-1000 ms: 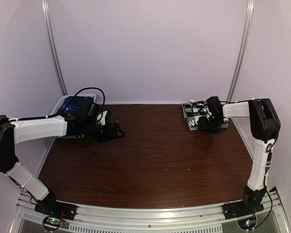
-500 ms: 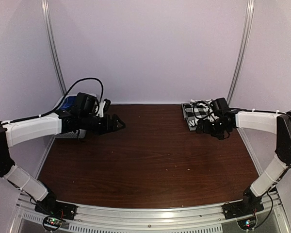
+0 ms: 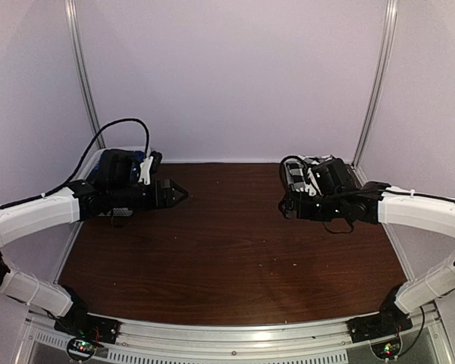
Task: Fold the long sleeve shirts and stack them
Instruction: Reset both arms
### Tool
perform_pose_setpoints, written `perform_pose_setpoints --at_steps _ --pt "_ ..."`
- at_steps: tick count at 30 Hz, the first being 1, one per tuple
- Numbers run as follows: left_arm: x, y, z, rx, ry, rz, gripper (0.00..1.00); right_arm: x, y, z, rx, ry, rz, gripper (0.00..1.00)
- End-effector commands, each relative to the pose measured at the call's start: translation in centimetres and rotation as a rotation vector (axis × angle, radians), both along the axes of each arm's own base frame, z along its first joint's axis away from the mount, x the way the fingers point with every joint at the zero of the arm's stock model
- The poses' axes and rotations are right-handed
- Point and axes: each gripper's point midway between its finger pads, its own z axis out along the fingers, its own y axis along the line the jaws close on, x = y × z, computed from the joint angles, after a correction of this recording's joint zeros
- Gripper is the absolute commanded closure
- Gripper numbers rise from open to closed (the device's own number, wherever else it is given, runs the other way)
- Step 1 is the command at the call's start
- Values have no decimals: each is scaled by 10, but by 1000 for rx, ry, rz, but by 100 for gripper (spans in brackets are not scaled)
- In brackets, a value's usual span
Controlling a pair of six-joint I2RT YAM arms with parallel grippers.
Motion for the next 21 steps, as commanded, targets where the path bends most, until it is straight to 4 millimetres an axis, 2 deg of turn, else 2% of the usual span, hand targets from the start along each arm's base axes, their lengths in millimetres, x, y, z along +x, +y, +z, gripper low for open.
perform_pose_setpoints --at_steps 1,5,9,16,21 --pt "0 4 26 -5 -137 -1 12 -1 14 46 75 -132 -28 0" --pt "-5 3 32 2 -189 -19 7 -7 21 88 137 -252 -20 0" --pt "-9 2 42 -4 -221 -25 5 -8 22 117 184 -321 -6 0" --pt "-11 11 69 4 -305 1 2 -10 20 141 223 -386 -1 0" --pt "-8 12 75 0 -326 17 2 -11 11 150 238 -411 -36 0"
